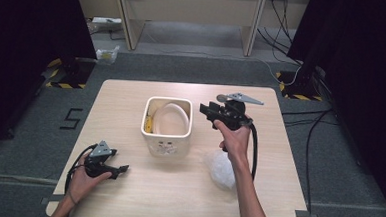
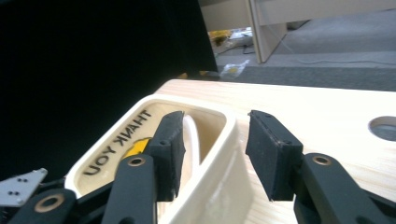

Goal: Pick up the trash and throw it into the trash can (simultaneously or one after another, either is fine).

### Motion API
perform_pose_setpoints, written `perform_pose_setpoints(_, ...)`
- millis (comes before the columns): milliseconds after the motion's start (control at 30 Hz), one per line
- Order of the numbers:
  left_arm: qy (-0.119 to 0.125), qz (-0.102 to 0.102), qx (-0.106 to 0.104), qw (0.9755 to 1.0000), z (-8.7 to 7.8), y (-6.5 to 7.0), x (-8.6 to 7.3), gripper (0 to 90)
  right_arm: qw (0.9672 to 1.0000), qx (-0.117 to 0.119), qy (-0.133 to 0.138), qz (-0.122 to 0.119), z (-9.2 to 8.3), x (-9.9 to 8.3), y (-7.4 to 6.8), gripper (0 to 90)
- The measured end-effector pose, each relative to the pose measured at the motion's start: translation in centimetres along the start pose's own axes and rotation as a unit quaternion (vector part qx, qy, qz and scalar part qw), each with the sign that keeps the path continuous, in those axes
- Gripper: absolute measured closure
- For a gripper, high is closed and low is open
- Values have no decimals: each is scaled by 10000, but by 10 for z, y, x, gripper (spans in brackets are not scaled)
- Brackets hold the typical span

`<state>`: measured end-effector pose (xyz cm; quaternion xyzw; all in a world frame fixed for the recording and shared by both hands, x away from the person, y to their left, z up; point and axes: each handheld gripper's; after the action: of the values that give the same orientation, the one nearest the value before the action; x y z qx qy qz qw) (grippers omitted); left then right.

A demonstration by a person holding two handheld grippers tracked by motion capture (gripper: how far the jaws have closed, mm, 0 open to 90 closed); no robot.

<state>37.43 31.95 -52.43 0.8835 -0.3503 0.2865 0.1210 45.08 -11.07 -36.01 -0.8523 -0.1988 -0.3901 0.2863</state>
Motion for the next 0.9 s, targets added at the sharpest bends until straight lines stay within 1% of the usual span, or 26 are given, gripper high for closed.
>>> perform_pose_setpoints(133, 1, -1, 0, 10000, 0, 0, 0, 149, 9999, -126, -62, -63, -8, -3, 2, 525)
perform_pose_setpoints(267, -4, 5, 2, 10000, 0, 0, 0, 150, 9996, -244, -58, -125, -15, -8, 4, 504)
perform_pose_setpoints(367, 0, -1, 1, 10000, 0, 0, 0, 149, 9995, -280, -62, -119, -20, -11, 7, 492)
perform_pose_setpoints(400, 1, -1, 1, 10000, 0, 0, 0, 149, 9992, -368, -82, -136, -25, -13, 9, 485)
perform_pose_setpoints(467, 0, 0, 2, 10000, 0, 0, 0, 149, 9988, -451, -83, -158, -30, -16, 11, 476)
perform_pose_setpoints(500, 0, 0, 2, 10000, 0, 0, 0, 149, 9988, -451, -83, -158, -30, -16, 11, 476)
perform_pose_setpoints(533, 1, -1, 1, 10000, 0, 0, 0, 149, 9985, -506, -87, -176, -36, -20, 13, 464)
perform_pose_setpoints(667, 2, 0, 3, 10000, 0, 0, 0, 149, 9978, -599, -145, -259, -44, -29, 14, 448)
perform_pose_setpoints(700, 2, 0, 3, 10000, 0, 0, 0, 149, 9978, -599, -145, -259, -44, -29, 14, 448)
perform_pose_setpoints(733, 2, 1, 2, 10000, 0, 0, 0, 149, 9974, -626, -205, -295, -46, -34, 15, 439)
perform_pose_setpoints(767, 2, 1, 2, 10000, 0, 0, 0, 149, 9974, -626, -205, -295, -46, -34, 15, 439)
perform_pose_setpoints(800, 1, 2, 3, 10000, 0, 0, 0, 149, 9970, -649, -283, -302, -47, -41, 16, 433)
perform_pose_setpoints(867, 3, -1, 2, 10000, 0, 0, 0, 149, 9966, -681, -327, -315, -48, -46, 18, 425)
perform_pose_setpoints(900, 3, -1, 2, 10000, 0, 0, 0, 149, 9966, -681, -327, -315, -48, -46, 18, 425)
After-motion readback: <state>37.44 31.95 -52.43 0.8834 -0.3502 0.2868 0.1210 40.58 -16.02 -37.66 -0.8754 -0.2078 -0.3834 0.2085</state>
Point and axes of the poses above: each handheld gripper's, and its own axes: z roughly forward along the jaws, x roughly out of its top, y roughly to its right, and after that the axes turned 12 degrees about -y, right-handed
